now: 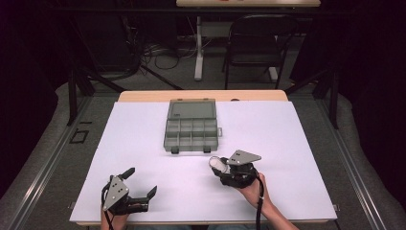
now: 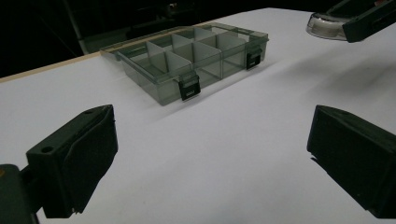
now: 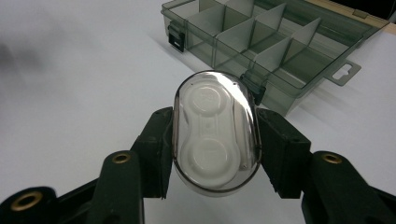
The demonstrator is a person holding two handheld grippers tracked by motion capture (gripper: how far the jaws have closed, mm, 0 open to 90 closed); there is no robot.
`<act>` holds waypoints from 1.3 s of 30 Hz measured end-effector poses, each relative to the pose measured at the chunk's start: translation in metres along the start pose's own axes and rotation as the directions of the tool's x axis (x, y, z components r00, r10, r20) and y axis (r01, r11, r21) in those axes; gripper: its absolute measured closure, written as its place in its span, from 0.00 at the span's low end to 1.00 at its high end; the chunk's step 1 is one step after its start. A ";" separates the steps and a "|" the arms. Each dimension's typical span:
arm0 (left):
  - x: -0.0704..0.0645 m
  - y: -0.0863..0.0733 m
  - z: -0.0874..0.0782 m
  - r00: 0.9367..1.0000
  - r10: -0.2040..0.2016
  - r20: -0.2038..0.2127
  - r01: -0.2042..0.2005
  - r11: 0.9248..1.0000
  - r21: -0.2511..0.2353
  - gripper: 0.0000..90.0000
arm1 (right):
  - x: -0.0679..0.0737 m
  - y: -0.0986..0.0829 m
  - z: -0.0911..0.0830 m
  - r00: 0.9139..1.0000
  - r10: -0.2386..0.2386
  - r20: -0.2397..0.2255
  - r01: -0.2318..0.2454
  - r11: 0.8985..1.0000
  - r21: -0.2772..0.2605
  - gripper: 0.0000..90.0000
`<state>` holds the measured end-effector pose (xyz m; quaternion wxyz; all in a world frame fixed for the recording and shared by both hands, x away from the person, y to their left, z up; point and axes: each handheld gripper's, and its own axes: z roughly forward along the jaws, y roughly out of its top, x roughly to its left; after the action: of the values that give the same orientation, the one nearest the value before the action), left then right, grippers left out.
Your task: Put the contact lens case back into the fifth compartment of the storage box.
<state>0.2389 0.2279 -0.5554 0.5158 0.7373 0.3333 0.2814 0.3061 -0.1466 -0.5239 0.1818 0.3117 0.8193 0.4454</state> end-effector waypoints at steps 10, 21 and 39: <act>0.000 0.000 -0.001 1.000 0.001 -0.005 -0.001 1.000 0.001 0.02 | 0.002 0.009 0.005 1.000 -0.020 -0.013 0.020 1.000 -0.006 0.55; 0.000 0.000 0.000 1.000 0.005 -0.004 -0.005 1.000 0.000 0.02 | -0.001 0.013 0.011 0.999 -0.018 -0.026 0.018 1.000 0.003 0.55; 0.001 0.000 -0.002 1.000 0.000 -0.003 0.000 1.000 -0.015 0.02 | -0.003 0.022 0.019 0.999 -0.028 -0.041 0.028 1.000 0.005 0.55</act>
<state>0.2381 0.2293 -0.5550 0.5209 0.7329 0.3319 0.2851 0.3266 -0.1277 -0.5149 0.1706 0.2916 0.8283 0.4470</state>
